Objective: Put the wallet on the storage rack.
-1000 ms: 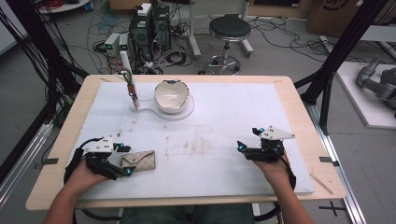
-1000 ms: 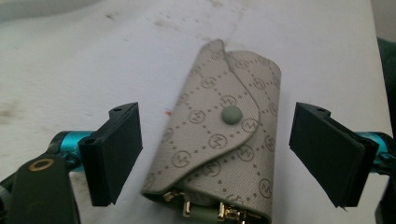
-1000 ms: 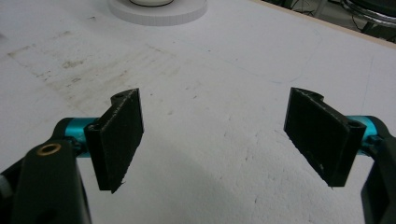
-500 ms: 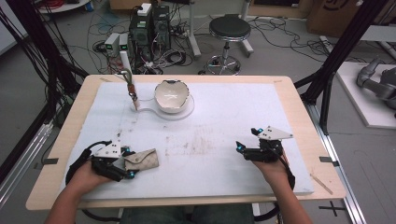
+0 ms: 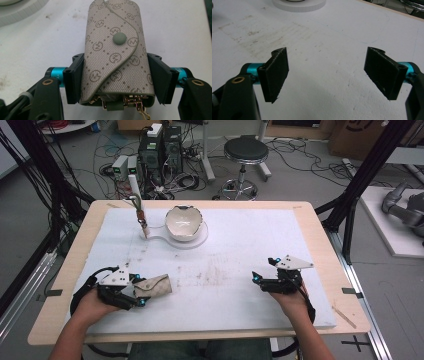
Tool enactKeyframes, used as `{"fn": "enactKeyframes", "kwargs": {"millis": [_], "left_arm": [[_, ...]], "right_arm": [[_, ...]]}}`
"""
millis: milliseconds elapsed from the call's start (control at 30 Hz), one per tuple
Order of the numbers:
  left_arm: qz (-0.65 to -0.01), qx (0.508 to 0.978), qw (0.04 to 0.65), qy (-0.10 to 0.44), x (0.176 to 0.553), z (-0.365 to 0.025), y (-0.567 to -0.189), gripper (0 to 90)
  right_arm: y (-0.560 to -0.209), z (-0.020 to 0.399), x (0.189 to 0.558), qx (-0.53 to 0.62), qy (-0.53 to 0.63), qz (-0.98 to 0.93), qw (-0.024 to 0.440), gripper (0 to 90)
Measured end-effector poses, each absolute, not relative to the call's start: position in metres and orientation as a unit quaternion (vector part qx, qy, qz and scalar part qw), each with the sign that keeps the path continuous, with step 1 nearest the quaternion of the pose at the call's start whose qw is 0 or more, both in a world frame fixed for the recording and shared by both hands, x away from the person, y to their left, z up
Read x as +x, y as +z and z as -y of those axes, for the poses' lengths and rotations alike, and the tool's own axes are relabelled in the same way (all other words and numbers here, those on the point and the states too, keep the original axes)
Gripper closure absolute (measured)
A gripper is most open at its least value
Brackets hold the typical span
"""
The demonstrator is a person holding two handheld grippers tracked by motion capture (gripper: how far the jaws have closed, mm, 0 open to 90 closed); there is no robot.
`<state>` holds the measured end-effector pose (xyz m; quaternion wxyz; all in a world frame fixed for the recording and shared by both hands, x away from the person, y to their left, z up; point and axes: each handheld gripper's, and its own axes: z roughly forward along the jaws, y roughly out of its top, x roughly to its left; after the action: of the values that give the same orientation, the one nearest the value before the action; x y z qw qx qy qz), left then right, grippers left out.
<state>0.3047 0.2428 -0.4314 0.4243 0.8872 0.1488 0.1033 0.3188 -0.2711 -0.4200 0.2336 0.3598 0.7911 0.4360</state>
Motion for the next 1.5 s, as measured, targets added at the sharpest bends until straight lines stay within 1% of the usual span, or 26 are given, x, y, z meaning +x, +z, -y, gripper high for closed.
{"fn": "enactKeyframes", "kwargs": {"millis": [100,200,467,633,733,867,1033,1200,1500], "left_arm": [[-0.148,0.889,0.419,0.114,0.308,-0.239,-0.421,35.5],[-0.154,0.883,0.427,0.119,0.310,-0.234,-0.412,35.6],[-0.189,0.871,0.435,0.131,0.326,-0.220,-0.395,35.6],[-0.199,0.862,0.444,0.141,0.334,-0.208,-0.385,35.6],[-0.205,0.863,0.437,0.146,0.339,-0.202,-0.376,35.6],[-0.215,0.859,0.440,0.151,0.347,-0.200,-0.366,35.6],[-0.228,0.856,0.435,0.163,0.358,-0.198,-0.353,35.5],[-0.237,0.860,0.416,0.173,0.373,-0.192,-0.343,35.5],[-0.242,0.866,0.400,0.177,0.400,-0.180,-0.333,35.5]], "right_arm": [[-0.420,0.272,0.320,0.362,0.437,-0.788,0.237,20.2],[-0.420,0.273,0.321,0.367,0.438,-0.787,0.233,20.2],[-0.421,0.268,0.320,0.361,0.435,-0.791,0.231,20.2],[-0.421,0.267,0.320,0.356,0.433,-0.795,0.231,20.2],[-0.421,0.267,0.320,0.355,0.432,-0.796,0.231,20.2],[-0.421,0.266,0.320,0.355,0.431,-0.797,0.229,20.2],[-0.422,0.265,0.320,0.353,0.431,-0.798,0.230,20.2],[-0.422,0.264,0.320,0.354,0.429,-0.798,0.230,20.2],[-0.422,0.263,0.320,0.353,0.429,-0.799,0.229,20.2]]}}
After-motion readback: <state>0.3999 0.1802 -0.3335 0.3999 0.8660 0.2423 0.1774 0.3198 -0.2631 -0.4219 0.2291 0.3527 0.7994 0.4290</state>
